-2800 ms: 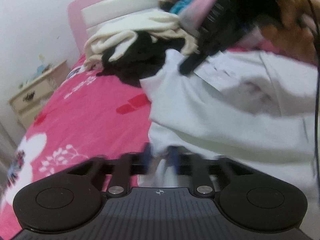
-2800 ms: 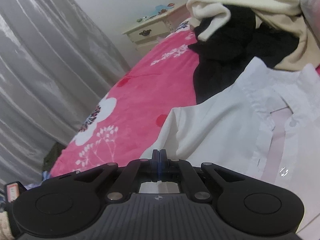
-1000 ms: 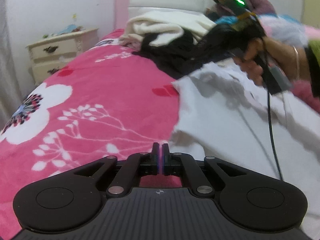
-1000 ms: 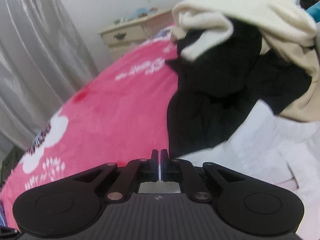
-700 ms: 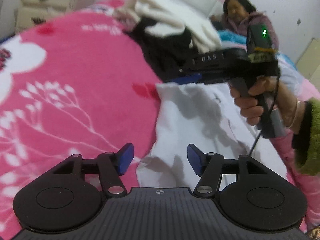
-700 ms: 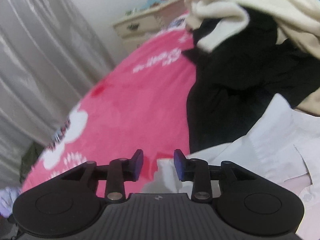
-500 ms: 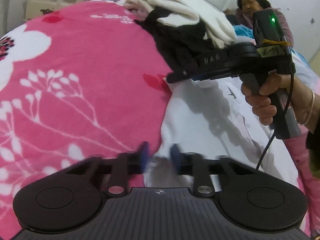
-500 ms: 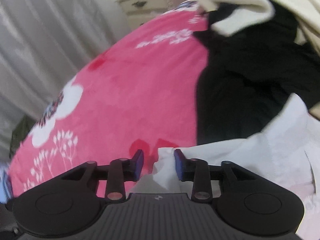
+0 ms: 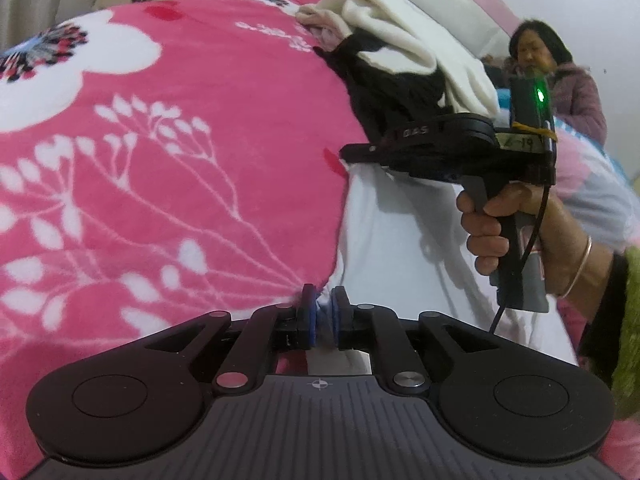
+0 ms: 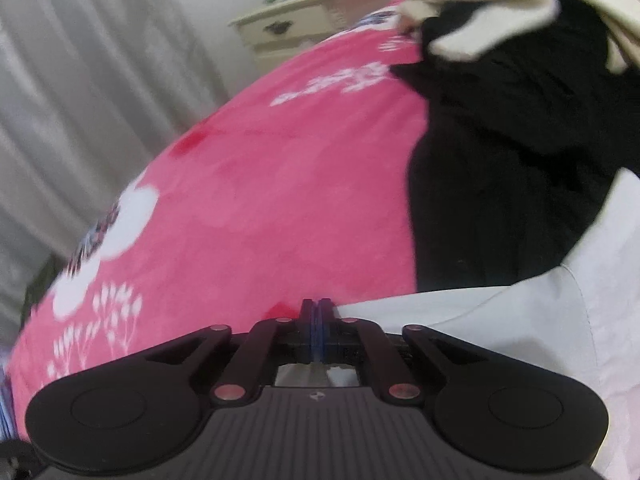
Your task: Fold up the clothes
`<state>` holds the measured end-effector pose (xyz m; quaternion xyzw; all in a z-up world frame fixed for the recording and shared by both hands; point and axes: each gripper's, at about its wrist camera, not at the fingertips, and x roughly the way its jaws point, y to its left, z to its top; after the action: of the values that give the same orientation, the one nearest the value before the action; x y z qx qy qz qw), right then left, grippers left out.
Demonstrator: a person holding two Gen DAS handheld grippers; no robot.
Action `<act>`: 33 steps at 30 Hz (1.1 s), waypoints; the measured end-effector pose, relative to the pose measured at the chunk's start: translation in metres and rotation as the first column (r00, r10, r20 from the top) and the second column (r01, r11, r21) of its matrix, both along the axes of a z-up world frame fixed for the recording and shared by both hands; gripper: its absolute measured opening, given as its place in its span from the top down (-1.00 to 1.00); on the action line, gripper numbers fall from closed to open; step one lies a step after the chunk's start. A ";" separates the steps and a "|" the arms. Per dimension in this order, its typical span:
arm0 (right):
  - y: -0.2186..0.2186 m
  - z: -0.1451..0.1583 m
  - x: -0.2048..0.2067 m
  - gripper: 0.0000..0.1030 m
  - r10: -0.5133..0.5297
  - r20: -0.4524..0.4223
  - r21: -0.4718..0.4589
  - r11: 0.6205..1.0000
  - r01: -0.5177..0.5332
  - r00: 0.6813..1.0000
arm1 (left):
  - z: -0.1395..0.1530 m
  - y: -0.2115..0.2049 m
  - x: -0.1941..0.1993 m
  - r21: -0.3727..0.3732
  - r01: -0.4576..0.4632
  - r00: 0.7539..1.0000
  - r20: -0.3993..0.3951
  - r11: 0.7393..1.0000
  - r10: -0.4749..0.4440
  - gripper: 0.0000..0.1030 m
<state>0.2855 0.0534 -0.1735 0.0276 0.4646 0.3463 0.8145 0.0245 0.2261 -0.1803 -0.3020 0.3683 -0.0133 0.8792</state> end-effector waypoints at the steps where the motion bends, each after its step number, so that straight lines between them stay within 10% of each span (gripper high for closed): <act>1: -0.005 0.001 0.003 0.99 -0.036 -0.013 0.020 0.999 0.036 0.999 | 0.000 0.004 -0.003 -0.019 -0.011 1.000 -0.003 1.000 0.011 0.78; 4: -0.029 0.010 0.010 0.47 -0.174 -0.023 0.075 0.982 0.176 0.984 | 0.003 0.016 -0.011 -0.052 -0.058 0.998 0.000 0.997 0.058 0.71; 12: -0.127 0.070 -0.009 0.45 -0.284 0.011 0.196 0.941 0.277 0.959 | 0.022 0.036 -0.028 -0.046 -0.141 0.990 0.022 0.989 0.142 0.62; 20: -0.222 0.179 -0.085 0.47 -0.236 0.162 0.251 0.949 0.191 0.958 | 0.052 -0.003 -0.011 0.039 0.056 0.996 0.072 0.998 -0.059 0.54; 26: -0.285 0.251 -0.194 0.52 -0.171 0.234 0.171 0.976 0.133 0.957 | 0.024 0.001 0.000 0.179 0.011 0.997 -0.083 0.984 0.004 0.56; 33: -0.323 0.215 -0.322 0.54 -0.175 0.123 0.009 0.984 0.176 0.977 | 0.073 -0.002 -0.042 0.167 0.025 1.000 -0.016 0.986 -0.023 0.51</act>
<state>-0.0367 -0.2697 0.0413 0.0461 0.4094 0.2736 0.8692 -0.0174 0.2242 -0.1074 -0.2228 0.3779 0.0093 0.8986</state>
